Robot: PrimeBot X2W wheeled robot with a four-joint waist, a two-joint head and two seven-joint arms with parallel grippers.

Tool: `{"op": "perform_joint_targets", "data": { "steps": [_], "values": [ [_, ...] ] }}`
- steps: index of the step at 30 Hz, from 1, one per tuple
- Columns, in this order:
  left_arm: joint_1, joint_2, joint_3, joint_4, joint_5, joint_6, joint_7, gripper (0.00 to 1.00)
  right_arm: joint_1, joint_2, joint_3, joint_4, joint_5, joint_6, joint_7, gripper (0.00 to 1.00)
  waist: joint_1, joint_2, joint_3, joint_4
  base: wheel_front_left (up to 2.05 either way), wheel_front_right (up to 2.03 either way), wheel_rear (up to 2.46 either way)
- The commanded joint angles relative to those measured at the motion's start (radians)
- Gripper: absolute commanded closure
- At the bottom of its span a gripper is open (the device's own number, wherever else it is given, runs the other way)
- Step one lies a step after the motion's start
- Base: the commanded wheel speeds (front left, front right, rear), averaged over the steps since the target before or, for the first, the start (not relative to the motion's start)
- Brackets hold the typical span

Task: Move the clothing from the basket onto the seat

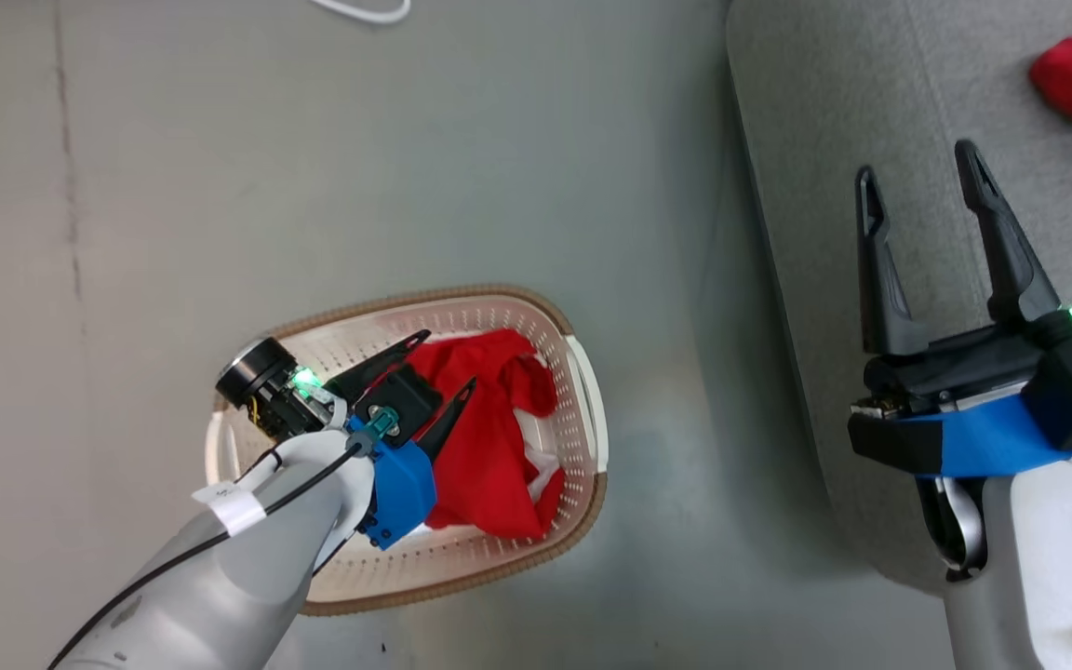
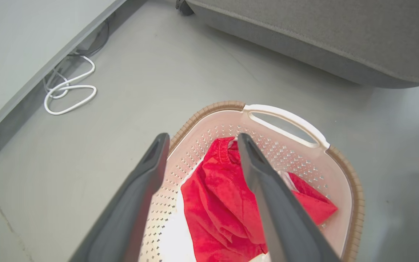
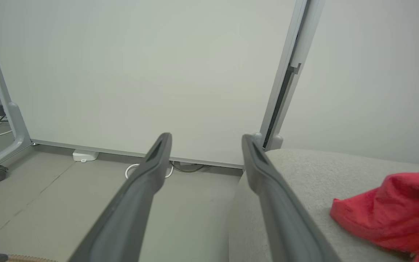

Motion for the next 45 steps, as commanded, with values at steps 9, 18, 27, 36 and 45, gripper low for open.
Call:
{"op": "perform_joint_targets", "data": {
  "steps": [9, 18, 27, 36, 45],
  "values": [
    [-0.125, -0.019, -0.204, 0.120, -0.158, -0.001, 0.016, 0.00, -0.068, 0.003, 0.012, -0.043, -0.008, 0.000, 0.000, 0.00, -0.0002, 0.0000, 0.210, -0.055, 0.00, 0.00, 0.00],
    [-0.176, -0.002, -0.276, 0.160, -0.258, -0.001, 0.126, 0.00, -0.069, 0.004, 0.005, -0.085, -0.001, 0.000, 0.000, 0.00, -0.0002, 0.0000, 0.320, -0.075, 0.00, 0.00, 0.00],
    [-0.205, 0.019, -0.282, 0.182, -0.295, -0.001, 0.269, 0.00, -0.064, 0.004, 0.008, -0.130, 0.001, 0.000, 0.000, 0.00, -0.0002, 0.0000, 0.405, -0.076, 0.00, 0.00, 0.00],
    [-0.257, 0.018, -0.282, 0.158, -0.383, -0.001, 0.290, 0.00, -0.043, 0.004, -0.001, -0.167, -0.003, 0.000, 0.000, 0.00, -0.0002, 0.0000, 0.476, -0.075, 0.00, 0.00, 0.00],
    [-0.274, -0.011, -0.282, 0.178, -0.347, -0.001, 0.306, 0.78, -0.018, 0.004, -0.010, -0.197, -0.010, 0.000, 0.000, 0.00, -0.0002, 0.0000, 0.503, -0.062, 0.00, 0.00, 0.00]
  ]
}}
